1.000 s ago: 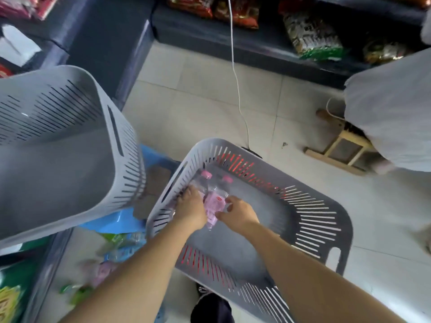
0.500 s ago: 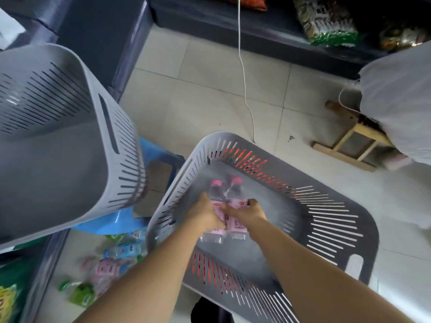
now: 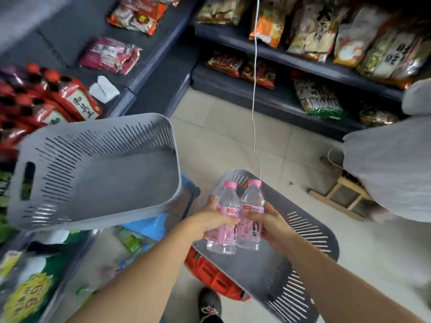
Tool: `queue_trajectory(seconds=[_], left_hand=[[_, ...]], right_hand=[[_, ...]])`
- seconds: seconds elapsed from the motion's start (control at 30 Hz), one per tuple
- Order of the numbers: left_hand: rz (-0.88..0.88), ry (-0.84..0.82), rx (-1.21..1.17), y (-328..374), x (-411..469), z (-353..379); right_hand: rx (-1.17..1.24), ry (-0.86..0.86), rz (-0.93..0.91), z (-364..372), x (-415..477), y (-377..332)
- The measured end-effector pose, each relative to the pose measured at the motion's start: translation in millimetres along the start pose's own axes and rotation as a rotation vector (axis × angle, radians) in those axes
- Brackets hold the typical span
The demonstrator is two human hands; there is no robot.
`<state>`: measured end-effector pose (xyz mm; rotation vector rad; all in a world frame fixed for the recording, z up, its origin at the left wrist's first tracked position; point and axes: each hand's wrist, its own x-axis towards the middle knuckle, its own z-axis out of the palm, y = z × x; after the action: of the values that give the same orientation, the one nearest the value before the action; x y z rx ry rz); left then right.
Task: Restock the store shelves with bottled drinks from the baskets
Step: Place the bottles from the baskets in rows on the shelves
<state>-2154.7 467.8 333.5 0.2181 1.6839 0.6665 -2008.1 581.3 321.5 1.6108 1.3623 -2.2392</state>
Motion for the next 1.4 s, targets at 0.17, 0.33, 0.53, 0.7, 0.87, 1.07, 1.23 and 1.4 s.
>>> queue_trajectory(seconds=[0.17, 0.33, 0.53, 0.7, 0.87, 1.07, 1.23, 1.4], left_hand=[[0.133, 0.078, -0.167, 13.0, -88.7, -38.9], [0.266, 0.157, -0.276, 0.8, -188.1, -89.7], [0.386, 0.327, -0.37, -29.4, -316.9, -155.7], [0.552, 0.531, -0.37, -55.1, -427.3, -202.1], [0.675, 0.756, -0.394, -77.6, -519.5, -240.2], [0.762, 0.986, -0.443, -100.1, -605.7, -266.3], [0.787, 1.16, -0.493, -118.3, -662.0, -279.6], [0.782, 1.308, -0.531, -142.6, -702.8, -281.6]], right_hand=[[0.004, -0.139, -0.149, 45.1, -67.5, -52.5], [-0.111, -0.223, -0.272, 113.4, -133.2, -83.1], [-0.243, -0.309, -0.487, 212.8, -226.2, -111.9], [-0.292, -0.448, -0.63, 293.6, -300.7, -136.2], [-0.38, -0.589, -0.766, 366.7, -364.8, -161.7], [-0.469, -0.769, -0.905, 445.9, -420.0, -188.9], [-0.504, -0.912, -0.957, 503.8, -454.1, -199.0], [-0.526, -1.042, -0.982, 550.1, -486.9, -193.9]])
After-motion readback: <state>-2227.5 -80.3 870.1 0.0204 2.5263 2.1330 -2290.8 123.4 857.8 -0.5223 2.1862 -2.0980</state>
